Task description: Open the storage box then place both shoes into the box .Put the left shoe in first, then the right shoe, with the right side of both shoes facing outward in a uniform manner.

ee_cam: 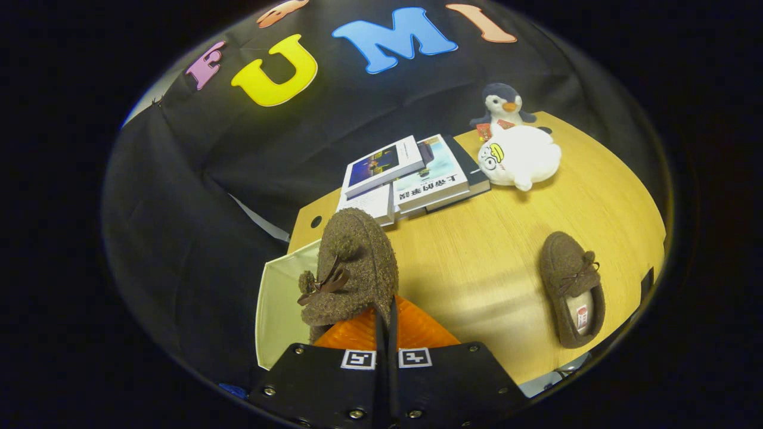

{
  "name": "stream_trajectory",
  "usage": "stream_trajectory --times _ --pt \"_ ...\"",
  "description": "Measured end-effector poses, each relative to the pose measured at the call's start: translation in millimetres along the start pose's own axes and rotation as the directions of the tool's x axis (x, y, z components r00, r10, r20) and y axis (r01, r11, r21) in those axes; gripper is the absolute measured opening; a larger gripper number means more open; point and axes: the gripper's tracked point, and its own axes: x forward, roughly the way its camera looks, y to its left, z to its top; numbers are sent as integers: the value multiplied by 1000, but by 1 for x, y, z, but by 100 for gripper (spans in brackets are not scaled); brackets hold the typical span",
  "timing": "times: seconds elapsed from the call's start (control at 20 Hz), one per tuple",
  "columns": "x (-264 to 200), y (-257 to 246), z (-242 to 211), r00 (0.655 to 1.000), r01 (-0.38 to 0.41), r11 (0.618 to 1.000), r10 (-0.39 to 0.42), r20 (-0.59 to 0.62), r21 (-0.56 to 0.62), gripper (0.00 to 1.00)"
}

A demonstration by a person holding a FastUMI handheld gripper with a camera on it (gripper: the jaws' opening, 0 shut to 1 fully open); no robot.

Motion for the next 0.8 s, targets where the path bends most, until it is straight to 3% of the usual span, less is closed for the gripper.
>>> stream_trajectory --times 0.4,0.8 --pt "22 76 -15 998 -56 998 56 -10 -26 0" --pt "66 113 -53 996 -46 996 40 -80 -71 0"
